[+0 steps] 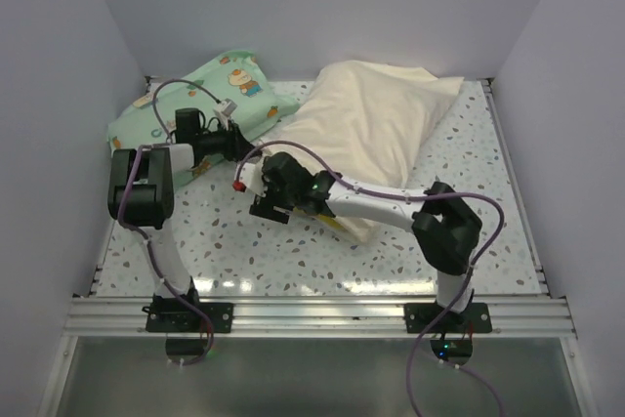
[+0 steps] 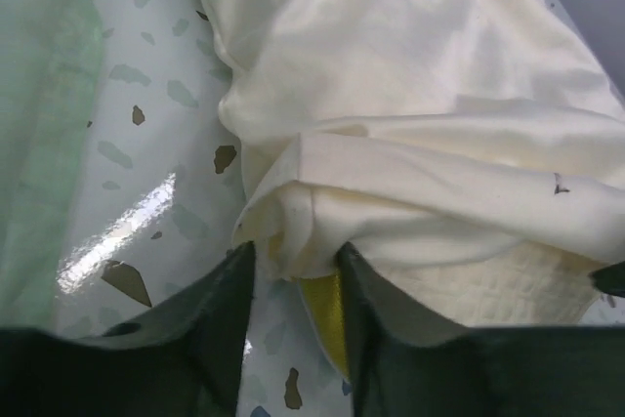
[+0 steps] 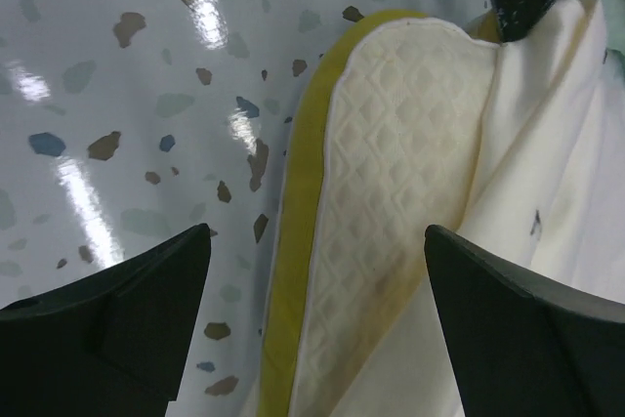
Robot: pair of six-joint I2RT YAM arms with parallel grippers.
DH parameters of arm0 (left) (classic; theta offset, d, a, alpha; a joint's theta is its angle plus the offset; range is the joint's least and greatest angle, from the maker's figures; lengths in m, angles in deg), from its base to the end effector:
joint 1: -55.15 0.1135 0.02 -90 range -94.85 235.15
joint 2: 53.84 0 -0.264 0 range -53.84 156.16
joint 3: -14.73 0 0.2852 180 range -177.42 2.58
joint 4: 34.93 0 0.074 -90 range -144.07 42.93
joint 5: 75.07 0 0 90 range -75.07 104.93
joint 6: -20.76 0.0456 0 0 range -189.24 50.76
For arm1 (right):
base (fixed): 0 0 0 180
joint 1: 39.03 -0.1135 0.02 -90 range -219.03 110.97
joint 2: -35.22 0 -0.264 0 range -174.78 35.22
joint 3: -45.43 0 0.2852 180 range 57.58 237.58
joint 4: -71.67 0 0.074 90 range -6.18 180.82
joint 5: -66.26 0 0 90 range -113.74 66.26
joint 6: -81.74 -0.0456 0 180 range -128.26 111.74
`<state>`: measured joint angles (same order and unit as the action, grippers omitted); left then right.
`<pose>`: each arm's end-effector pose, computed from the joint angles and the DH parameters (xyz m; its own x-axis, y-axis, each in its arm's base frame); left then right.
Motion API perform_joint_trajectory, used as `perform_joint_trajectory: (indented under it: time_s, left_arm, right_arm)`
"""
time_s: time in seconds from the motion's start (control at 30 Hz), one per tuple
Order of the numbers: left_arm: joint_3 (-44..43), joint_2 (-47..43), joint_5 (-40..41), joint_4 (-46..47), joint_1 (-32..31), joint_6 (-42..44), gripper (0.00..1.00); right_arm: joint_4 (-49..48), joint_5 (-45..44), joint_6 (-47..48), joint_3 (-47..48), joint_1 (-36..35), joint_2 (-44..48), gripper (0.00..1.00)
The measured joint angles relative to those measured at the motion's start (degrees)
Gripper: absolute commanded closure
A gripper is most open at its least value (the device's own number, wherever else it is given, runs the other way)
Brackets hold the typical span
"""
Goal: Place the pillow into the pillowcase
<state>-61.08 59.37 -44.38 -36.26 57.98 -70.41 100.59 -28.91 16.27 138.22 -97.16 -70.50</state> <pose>0.4279 -0.0181 0.1221 -0.6379 -0.0420 -0.7690 0.6319 0.5421 -0.5538 0.2455 0.3872 0.2241 0.0160 -0.7574 -0.6527 -0.8835 0.2950 -0.3640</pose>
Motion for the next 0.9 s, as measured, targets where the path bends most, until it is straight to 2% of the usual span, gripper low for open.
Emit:
perform_joint_trajectory:
  time_s: [0.03, 0.07, 0.13, 0.23, 0.27, 0.33, 0.37, 0.4, 0.63, 0.77, 0.9]
  left_arm:
    - [-0.35, 0.74, -0.68, 1.03, 0.00, -1.25, 0.82]
    - [-0.68, 1.31, -1.36, 1.77, 0.00, -2.19, 0.90]
    - [-0.79, 1.57, -2.32, 2.29, 0.00, -2.95, 1.00]
    - [-0.44, 0.83, -3.10, 2.01, 0.17, -2.89, 1.00]
    - [0.20, 0.04, -3.19, 1.38, 0.37, -2.86, 1.00]
    - [1.36, -1.64, -3.30, -0.70, 0.87, -2.51, 1.00]
    - [1.84, -2.82, -3.04, -2.60, 1.22, -1.70, 1.00]
    - [2.38, -4.09, -2.93, -4.39, 1.53, -0.72, 1.00]
    - [2.05, -13.09, -3.80, -23.98, 2.93, 9.46, 1.00]
    - [-0.92, -17.14, -8.00, -42.73, 5.14, 19.47, 1.00]
    - [-6.51, -17.42, -11.47, -63.56, 8.66, 34.56, 1.00]
  right_arm:
    - [-1.44, -1.33, 0.66, 0.02, -0.26, -1.97, 0.07]
    - [-2.64, -2.97, 1.42, 0.11, -0.35, -3.98, 0.08]
    - [-4.94, -6.62, 3.02, 0.13, -0.22, -7.87, 0.11]
    - [-9.18, -11.65, 5.88, -1.84, 0.35, -10.27, 0.36]
    - [-10.32, -13.05, 6.67, -2.45, 0.59, -10.27, 0.53]
    - [-13.03, -15.85, 7.63, -2.80, 1.22, -10.21, 0.70]
    - [-14.05, -16.83, 7.72, -3.04, 1.57, -10.05, 0.81]
    - [-15.15, -17.92, 8.24, -3.34, 2.05, -9.70, 0.98]
    - [-18.58, -21.57, 10.67, -4.15, 5.55, -6.03, 1.00]
    - [-20.79, -23.93, 11.74, -4.74, 8.39, -5.97, 1.00]
    - [-22.34, -25.66, 12.00, -7.50, 9.66, -5.97, 1.00]
